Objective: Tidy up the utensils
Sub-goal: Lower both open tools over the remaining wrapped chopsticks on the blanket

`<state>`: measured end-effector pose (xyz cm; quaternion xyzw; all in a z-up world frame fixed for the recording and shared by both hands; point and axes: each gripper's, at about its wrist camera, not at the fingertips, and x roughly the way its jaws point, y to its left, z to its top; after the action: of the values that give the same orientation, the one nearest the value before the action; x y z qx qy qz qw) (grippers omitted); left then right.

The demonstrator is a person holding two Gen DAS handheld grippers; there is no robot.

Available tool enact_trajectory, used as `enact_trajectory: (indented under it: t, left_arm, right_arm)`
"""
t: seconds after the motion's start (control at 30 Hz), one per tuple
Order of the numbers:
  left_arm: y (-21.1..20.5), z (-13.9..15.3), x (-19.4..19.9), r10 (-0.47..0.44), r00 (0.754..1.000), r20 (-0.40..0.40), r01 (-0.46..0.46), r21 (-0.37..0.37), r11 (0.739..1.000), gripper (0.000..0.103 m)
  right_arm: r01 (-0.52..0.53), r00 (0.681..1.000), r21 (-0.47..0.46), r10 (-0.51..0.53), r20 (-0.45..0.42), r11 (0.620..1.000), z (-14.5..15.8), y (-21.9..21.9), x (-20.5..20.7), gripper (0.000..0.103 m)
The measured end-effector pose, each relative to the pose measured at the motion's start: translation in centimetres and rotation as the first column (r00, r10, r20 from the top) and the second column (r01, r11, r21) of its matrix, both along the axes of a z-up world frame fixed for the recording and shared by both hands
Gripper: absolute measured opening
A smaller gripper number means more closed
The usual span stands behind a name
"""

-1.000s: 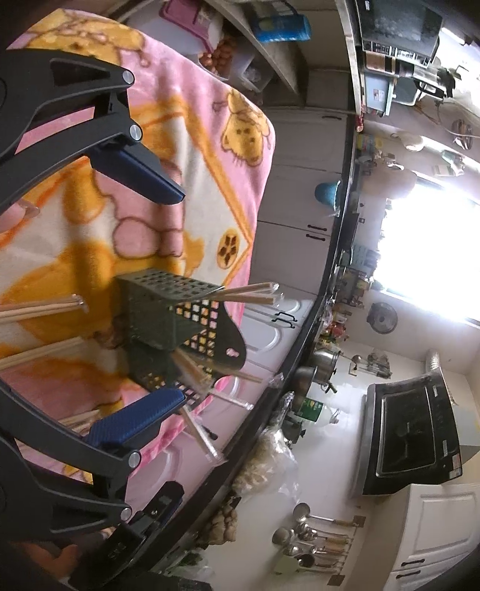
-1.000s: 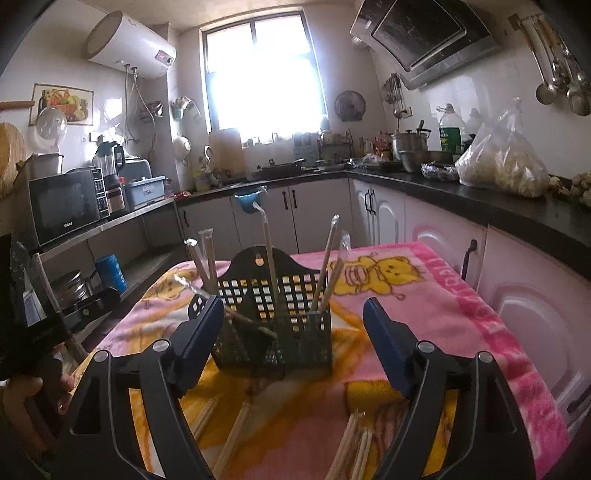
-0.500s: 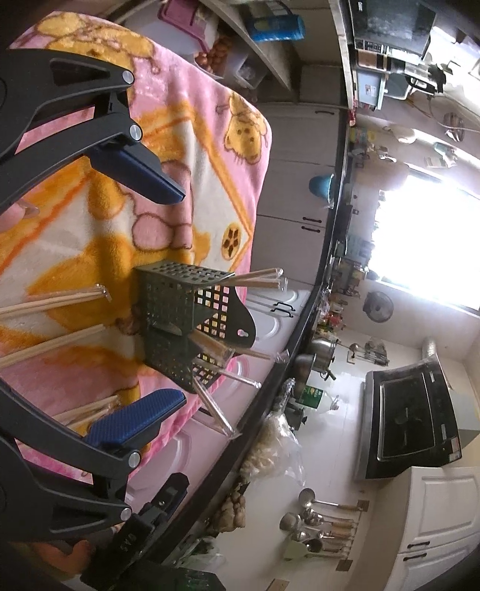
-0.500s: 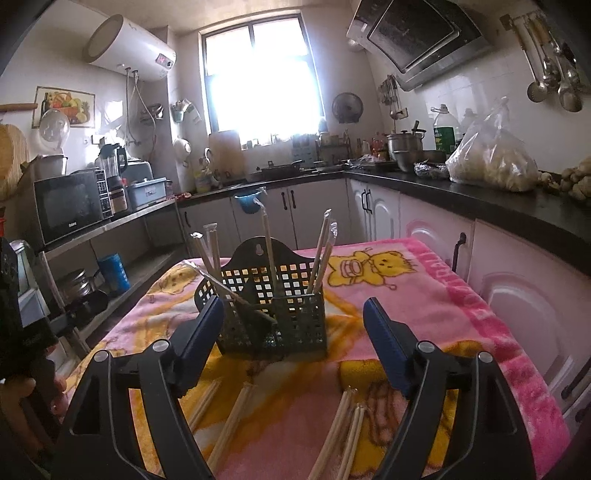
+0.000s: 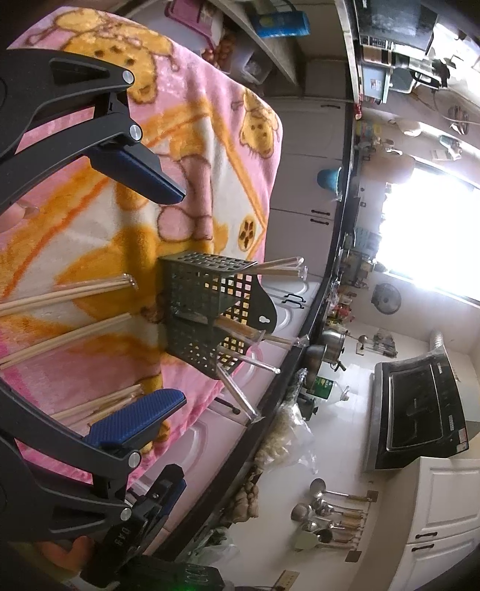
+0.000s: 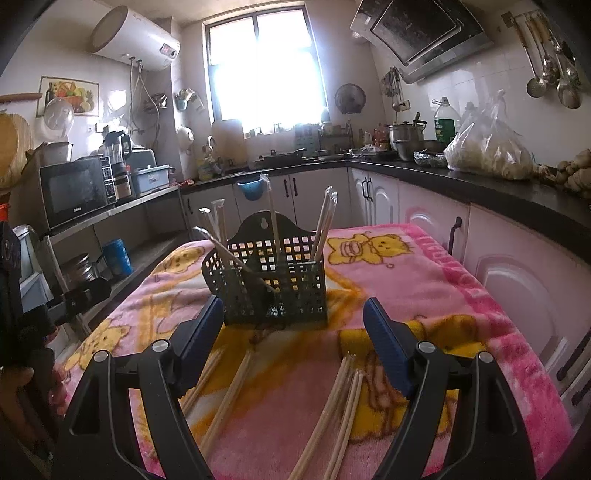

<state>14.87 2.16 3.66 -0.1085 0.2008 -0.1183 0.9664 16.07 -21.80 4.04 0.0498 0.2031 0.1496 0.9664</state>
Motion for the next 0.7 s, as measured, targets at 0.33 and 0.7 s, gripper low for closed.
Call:
enact_trajectory:
  t: [0.33,0.7]
  left_arm:
    - [-0.5,-0.7,-0.9,-0.017,1.0,-0.018,0.017,0.004,1.0,0.091]
    - [-1.9,-2.5,-1.2,-0.05,0.996,-0.068,0.051,0.012,0.999,0.091]
  right_arm:
    - [-0.034,0.999,-0.014,0.033,-0.036,0.999,-1.0,0.3,-1.5,0.076]
    - [-0.021,0.993,-0.036,0.017,-0.115,0.999,-3.1,-0.2,-1.8,0.076]
